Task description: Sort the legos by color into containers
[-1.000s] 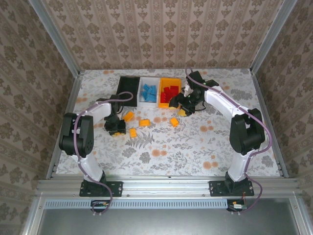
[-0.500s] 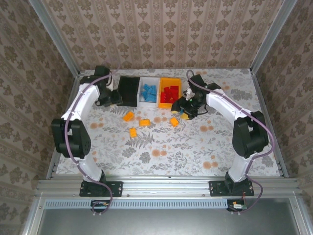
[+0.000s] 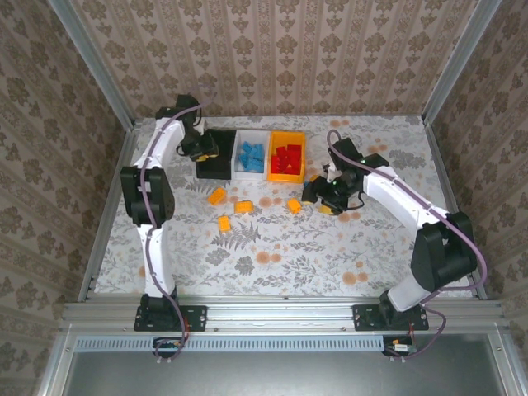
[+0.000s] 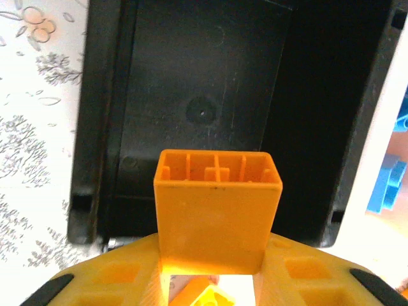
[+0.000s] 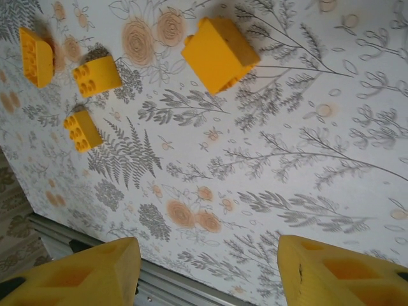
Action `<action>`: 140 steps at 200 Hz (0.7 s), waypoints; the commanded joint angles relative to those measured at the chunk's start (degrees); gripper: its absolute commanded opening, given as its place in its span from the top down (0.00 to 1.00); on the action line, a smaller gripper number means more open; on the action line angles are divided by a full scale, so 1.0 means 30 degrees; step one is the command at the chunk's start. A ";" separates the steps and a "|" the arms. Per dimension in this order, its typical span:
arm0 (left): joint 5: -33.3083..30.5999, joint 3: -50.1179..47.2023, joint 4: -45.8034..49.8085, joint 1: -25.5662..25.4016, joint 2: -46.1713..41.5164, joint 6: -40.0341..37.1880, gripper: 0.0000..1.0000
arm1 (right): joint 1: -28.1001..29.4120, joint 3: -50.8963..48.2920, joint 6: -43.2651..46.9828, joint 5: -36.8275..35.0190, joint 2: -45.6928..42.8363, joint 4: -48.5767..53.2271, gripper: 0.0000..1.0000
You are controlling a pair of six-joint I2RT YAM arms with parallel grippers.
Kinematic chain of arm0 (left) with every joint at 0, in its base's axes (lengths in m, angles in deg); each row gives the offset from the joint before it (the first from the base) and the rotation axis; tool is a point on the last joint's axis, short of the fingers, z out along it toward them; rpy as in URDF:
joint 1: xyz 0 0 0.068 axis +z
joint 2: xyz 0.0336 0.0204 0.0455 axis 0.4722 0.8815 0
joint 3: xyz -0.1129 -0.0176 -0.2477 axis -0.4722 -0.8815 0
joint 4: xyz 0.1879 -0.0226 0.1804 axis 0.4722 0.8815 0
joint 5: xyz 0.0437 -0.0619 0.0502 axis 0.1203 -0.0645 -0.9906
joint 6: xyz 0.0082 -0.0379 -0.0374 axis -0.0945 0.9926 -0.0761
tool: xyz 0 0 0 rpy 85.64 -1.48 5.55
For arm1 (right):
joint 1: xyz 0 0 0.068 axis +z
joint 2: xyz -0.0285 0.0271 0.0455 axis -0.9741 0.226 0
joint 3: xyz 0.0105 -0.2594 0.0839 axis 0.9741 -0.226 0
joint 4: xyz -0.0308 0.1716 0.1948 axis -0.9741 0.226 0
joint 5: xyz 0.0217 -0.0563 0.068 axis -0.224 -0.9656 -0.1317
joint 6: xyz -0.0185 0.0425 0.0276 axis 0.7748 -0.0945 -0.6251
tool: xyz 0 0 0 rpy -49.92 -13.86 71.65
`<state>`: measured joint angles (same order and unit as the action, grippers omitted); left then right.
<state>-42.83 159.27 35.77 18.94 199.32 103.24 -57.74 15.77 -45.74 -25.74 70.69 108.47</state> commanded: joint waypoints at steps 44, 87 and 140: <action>0.1509 0.1727 0.0219 0.0071 0.1383 0.0653 0.33 | -0.0566 -0.0942 0.0528 -0.2733 -0.2215 0.2198 0.39; 0.1832 0.0812 0.0044 0.0134 -0.0021 0.0877 0.21 | -0.0939 -0.1568 0.3318 -0.6696 -0.2992 -0.0626 0.37; 0.2363 -0.3049 -0.0872 0.0446 -0.4216 0.1024 0.16 | -0.2728 0.1158 0.4513 -0.5046 0.0641 -0.1015 0.36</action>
<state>-37.39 154.27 34.28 19.53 194.99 105.52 -62.20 12.23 -33.57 -43.42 64.75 104.25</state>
